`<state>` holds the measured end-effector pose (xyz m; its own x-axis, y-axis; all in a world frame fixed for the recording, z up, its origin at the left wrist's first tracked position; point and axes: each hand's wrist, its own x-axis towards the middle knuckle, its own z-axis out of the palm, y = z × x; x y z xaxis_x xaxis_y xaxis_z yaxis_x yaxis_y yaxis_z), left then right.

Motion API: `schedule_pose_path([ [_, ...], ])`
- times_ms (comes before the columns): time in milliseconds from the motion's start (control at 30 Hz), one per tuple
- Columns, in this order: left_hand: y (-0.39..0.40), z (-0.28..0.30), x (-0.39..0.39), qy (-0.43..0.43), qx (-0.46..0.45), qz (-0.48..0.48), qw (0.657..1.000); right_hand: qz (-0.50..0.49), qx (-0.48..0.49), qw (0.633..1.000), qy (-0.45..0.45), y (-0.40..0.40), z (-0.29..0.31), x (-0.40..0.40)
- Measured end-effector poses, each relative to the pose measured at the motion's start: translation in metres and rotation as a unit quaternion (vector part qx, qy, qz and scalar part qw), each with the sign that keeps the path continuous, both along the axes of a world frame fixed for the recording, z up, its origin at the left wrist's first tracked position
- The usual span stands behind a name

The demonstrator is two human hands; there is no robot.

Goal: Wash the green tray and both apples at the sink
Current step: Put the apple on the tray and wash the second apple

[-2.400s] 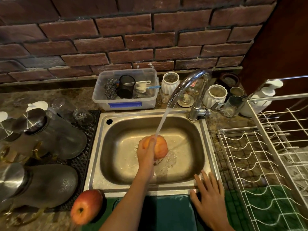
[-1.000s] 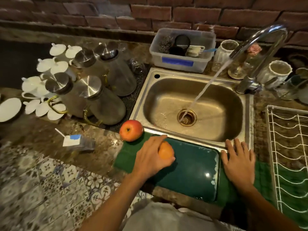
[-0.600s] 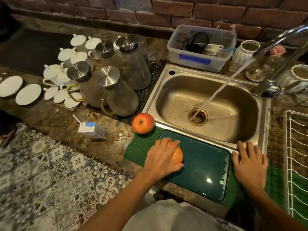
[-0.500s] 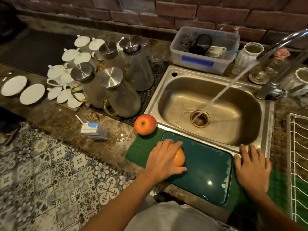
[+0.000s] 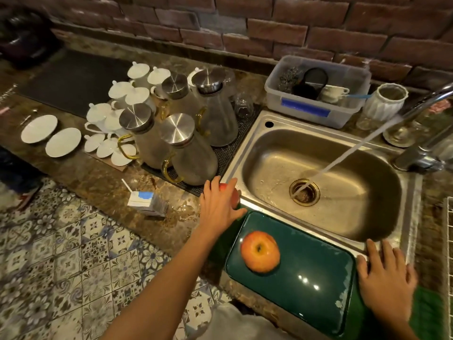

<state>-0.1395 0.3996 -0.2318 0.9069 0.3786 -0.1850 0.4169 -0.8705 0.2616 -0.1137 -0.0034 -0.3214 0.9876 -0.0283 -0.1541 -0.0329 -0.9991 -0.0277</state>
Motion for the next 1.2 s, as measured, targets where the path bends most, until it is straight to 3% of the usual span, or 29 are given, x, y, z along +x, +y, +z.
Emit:
schedule_pose_path([
  [333, -0.005, 0.003, 0.023, 0.061, 0.105, -0.075, 0.99, -0.021, 0.008, 0.999, 0.045, 0.003, 0.006, 0.004],
  [600, -0.082, 0.027, 0.108, 0.032, 0.058, -0.177, 0.982, -0.01, 0.004, 0.997, 0.073, 0.001, 0.006, 0.005],
  [733, -0.141, 0.033, 0.156, 0.0, 0.065, -0.256, 0.964, -0.036, 0.059, 0.997, 0.045, 0.007, 0.019, 0.007],
  [833, -0.168, 0.034, 0.178, 0.0, 0.057, -0.283, 0.958, -0.104, 0.173, 0.979, -0.032, 0.022, 0.03, 0.016],
  [900, -0.169, 0.031, 0.183, 0.001, 0.046, -0.259, 0.965, -0.168, 0.343, 0.922, -0.06, 0.037, 0.044, 0.04],
  [967, -0.165, 0.03, 0.184, 0.002, -0.028, -0.227, 0.974, -0.201, 0.51, 0.836, -0.033, 0.065, 0.07, 0.072],
  [1033, -0.193, 0.015, 0.239, 0.004, -0.087, -0.236, 0.968, -0.246, 0.605, 0.757, -0.005, 0.066, 0.077, 0.154],
  [1167, -0.198, 0.016, 0.24, -0.024, -0.328, -0.126, 0.936, -0.256, 0.751, 0.601, 0.095, 0.104, 0.104, 0.198],
  [1200, -0.198, 0.015, 0.238, -0.033, -0.36, -0.089, 0.928, -0.269, 0.763, 0.58, 0.096, 0.109, 0.105, 0.202],
])
